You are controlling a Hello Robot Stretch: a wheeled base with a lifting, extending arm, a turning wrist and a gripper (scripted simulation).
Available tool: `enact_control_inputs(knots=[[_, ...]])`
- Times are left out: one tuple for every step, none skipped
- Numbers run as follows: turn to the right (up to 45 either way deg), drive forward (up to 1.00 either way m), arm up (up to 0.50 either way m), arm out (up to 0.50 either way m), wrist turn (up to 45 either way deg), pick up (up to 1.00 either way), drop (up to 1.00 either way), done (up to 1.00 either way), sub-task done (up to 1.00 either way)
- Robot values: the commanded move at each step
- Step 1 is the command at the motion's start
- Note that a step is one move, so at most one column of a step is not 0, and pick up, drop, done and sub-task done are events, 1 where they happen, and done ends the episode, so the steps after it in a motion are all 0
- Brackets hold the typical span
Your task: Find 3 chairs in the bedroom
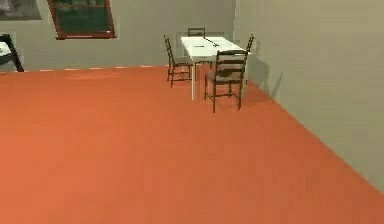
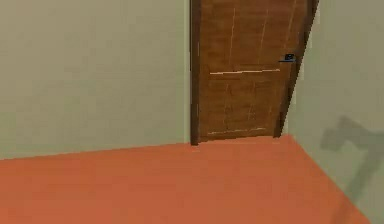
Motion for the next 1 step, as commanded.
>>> enact_control_inputs(knots=[[0.0, 1.0, 0.0, 0.0, 0.0, 0.0, 0.0, 0.0, 0.0]])
